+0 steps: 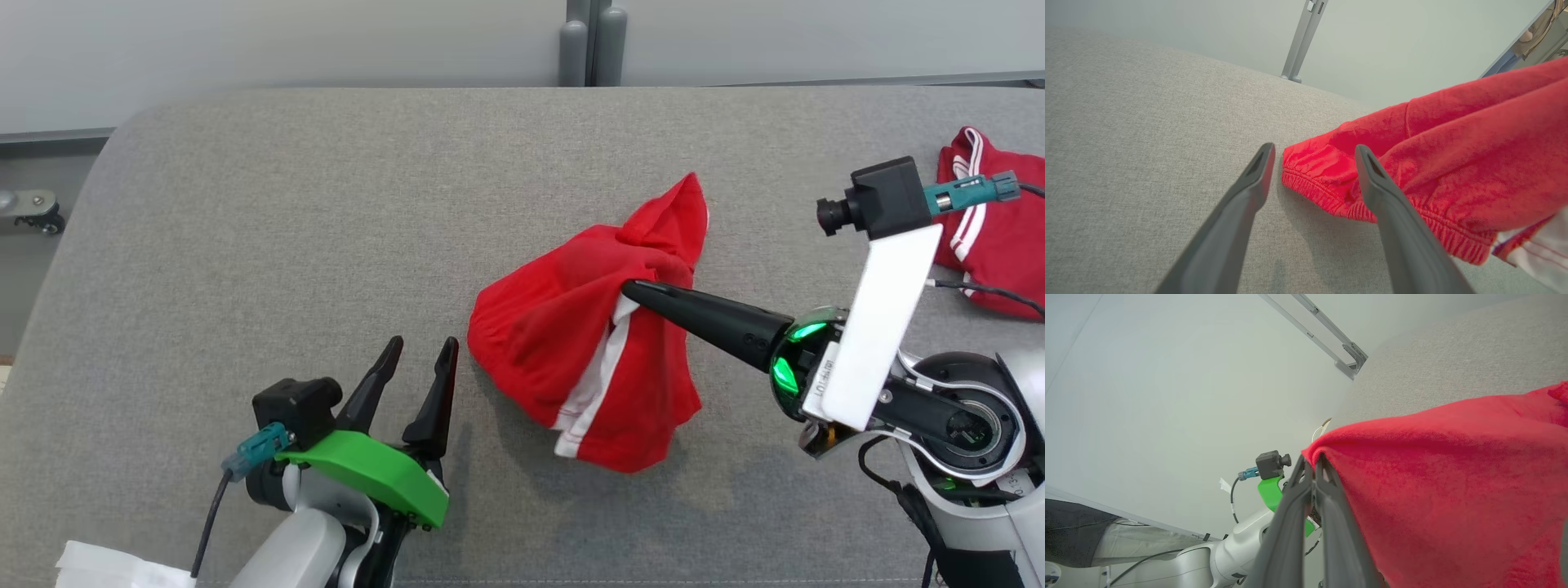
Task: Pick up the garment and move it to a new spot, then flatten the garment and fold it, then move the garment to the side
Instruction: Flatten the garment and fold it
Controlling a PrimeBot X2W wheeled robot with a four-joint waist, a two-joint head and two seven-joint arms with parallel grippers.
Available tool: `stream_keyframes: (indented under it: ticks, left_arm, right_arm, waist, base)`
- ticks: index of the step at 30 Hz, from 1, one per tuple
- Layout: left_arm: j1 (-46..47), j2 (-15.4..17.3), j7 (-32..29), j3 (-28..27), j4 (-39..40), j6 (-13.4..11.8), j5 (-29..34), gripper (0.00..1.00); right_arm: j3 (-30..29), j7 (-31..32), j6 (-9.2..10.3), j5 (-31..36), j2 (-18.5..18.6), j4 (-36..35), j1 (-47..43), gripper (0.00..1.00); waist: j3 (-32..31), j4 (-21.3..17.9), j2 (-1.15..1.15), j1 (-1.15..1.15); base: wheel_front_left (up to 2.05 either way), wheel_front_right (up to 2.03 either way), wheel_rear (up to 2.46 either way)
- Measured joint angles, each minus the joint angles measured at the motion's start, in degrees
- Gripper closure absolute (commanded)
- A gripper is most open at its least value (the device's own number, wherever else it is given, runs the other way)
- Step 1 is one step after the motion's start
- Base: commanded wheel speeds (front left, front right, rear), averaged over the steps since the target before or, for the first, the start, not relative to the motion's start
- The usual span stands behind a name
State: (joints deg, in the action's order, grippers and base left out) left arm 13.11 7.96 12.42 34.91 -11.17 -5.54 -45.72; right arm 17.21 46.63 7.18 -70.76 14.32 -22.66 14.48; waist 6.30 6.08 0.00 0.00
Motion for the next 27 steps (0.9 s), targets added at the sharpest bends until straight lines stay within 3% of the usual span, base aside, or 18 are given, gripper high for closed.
stream_keyframes:
  ticks: [1, 4, 8, 13, 19, 20, 21, 22, 23, 27]
  left_arm:
    - [-0.01, 0.2, 0.0, -0.45, 0.37, -0.01, 0.0, 0.0]
    - [-0.01, 0.54, -0.02, -0.85, 0.89, -0.03, 0.02, 0.0]
    - [0.12, 0.41, -0.81, 0.22, 1.99, -0.03, 0.23, 0.0]
    - [0.93, -0.63, -1.86, 2.31, 2.7, -0.03, 0.62, 0.0]
    - [2.54, -1.67, -2.3, 3.01, 2.77, -0.03, 0.63, 0.0]
    - [2.58, -1.77, -2.31, 3.19, 2.75, -0.02, 0.62, 0.0]
    - [2.6, -1.94, -2.49, 3.54, 2.66, 0.07, 0.6, 0.0]
    - [2.6, -2.07, -2.93, 4.0, 2.52, 0.08, 0.58, 0.0]
    - [2.6, -2.12, -3.49, 4.44, 2.38, 0.16, 0.51, 0.0]
    - [2.39, -2.3, -5.99, 6.65, 2.29, 1.86, -0.44, 0.0]
  right_arm:
    - [-1.19, 0.14, 0.02, -2.43, -2.07, -2.15, -0.69, 1.0]
    - [-3.65, 0.14, 0.05, -3.28, -3.34, -1.76, -2.01, 1.0]
    - [-8.64, 0.14, 0.07, -0.81, -1.67, 7.57, -7.05, 1.0]
    - [-15.95, -1.52, 0.45, 7.6, 1.94, 19.58, -9.6, 1.0]
    - [-18.47, -3.32, 0.44, 13.12, 2.05, 25.04, -7.84, 1.0]
    - [-18.5, -3.72, 0.44, 14.36, 2.12, 25.55, -7.18, 0.92]
    - [-18.55, -4.2, 0.44, 15.47, 2.16, 26.05, -6.42, 0.69]
    - [-18.3, -4.28, 0.44, 16.35, 2.4, 26.22, -5.73, 0.31]
    - [-18.17, -4.3, 0.44, 16.9, 2.45, 26.25, -5.13, 0.0]
    - [-16.07, -4.76, 0.44, 17.37, 1.64, 25.07, -2.8, 0.0]
  waist:
    - [-0.22, -0.7, 0.0, 0.0]
    - [-0.26, -1.74, 0.0, 0.0]
    - [0.72, -2.4, 0.0, 0.0]
    - [2.84, -2.12, 0.0, 0.0]
    - [4.72, -0.71, 0.0, 0.0]
    - [5.01, -0.32, 0.0, 0.0]
    - [5.28, 0.08, 0.0, 0.0]
    - [5.53, 0.51, 0.0, 0.0]
    - [5.74, 0.93, 0.0, 0.0]
    - [6.37, 2.25, 0.0, 0.0]
  base:
    - [0.0, 0.0, 0.0]
    - [0.0, 0.0, 0.0]
    - [0.0, 0.0, 0.0]
    - [0.0, 0.0, 0.0]
    - [0.0, 0.0, 0.0]
    - [0.0, 0.0, 0.0]
    - [0.0, 0.0, 0.0]
    - [0.0, 0.0, 0.0]
    - [0.0, 0.0, 0.0]
    - [0.0, 0.0, 0.0]
